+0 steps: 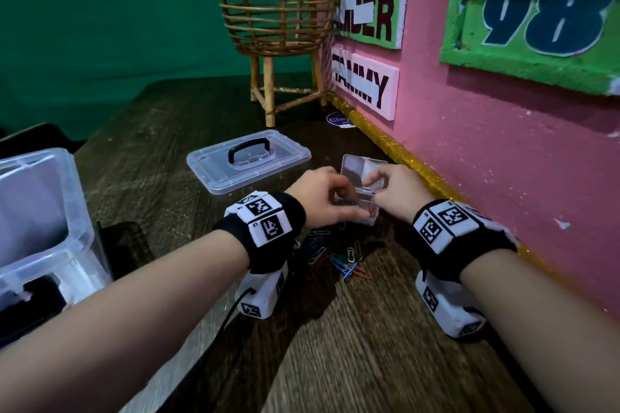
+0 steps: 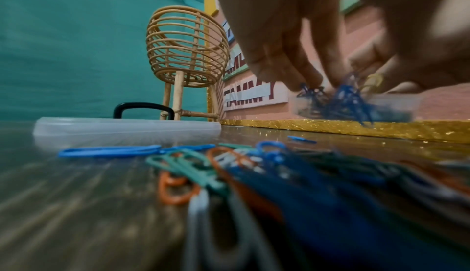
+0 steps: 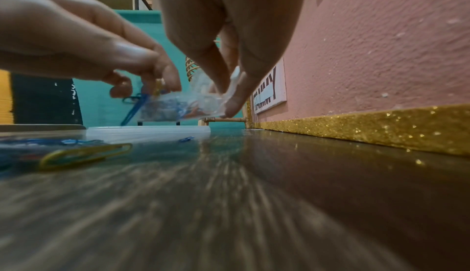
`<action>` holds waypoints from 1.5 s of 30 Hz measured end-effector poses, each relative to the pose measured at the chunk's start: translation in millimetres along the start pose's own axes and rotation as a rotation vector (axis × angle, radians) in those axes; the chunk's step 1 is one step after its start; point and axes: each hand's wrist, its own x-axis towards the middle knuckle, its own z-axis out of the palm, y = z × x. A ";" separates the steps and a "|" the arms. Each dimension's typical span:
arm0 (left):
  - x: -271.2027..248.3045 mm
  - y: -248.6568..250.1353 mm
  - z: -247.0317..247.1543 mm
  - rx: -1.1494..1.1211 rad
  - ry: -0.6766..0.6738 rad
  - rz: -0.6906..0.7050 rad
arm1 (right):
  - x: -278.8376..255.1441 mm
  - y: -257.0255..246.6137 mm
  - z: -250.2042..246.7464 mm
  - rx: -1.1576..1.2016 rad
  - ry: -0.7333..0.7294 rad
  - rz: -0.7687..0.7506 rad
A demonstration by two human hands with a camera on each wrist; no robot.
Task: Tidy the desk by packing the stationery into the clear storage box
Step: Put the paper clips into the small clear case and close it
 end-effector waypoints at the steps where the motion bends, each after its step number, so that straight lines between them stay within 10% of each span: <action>1: -1.5 0.5 1.0 0.021 -0.082 0.005 | 0.3 0.9 -0.7 -0.009 0.022 0.012; 5: 1.4 0.0 2.6 0.141 -0.190 0.056 | -1.2 0.6 -1.5 -0.027 0.025 0.039; 16: 0.9 -1.1 1.5 -0.169 0.257 0.118 | -3.4 -4.8 -1.7 -0.067 -0.113 -0.071; 22: 0.4 -0.7 3.9 -0.085 0.081 0.076 | -2.8 -4.7 -0.6 -0.028 -0.098 -0.088; 27: 0.4 -1.9 1.8 -0.034 0.242 0.137 | -1.0 -3.5 1.0 -0.014 -0.056 -0.089; 33: -4.6 -0.9 2.4 0.040 0.002 0.219 | -1.0 -2.9 1.2 -0.002 -0.047 -0.071; 38: -9.0 -14.3 -4.8 0.095 0.174 -0.003 | -0.3 -1.3 -1.7 -0.002 0.071 0.013; 41: -17.6 -33.3 -9.5 0.283 -0.148 -0.238 | -0.4 0.0 -4.2 -0.035 0.118 0.035; 45: -42.1 -37.8 -17.3 0.166 -0.490 -0.184 | 0.2 0.9 -5.6 -0.056 0.126 0.023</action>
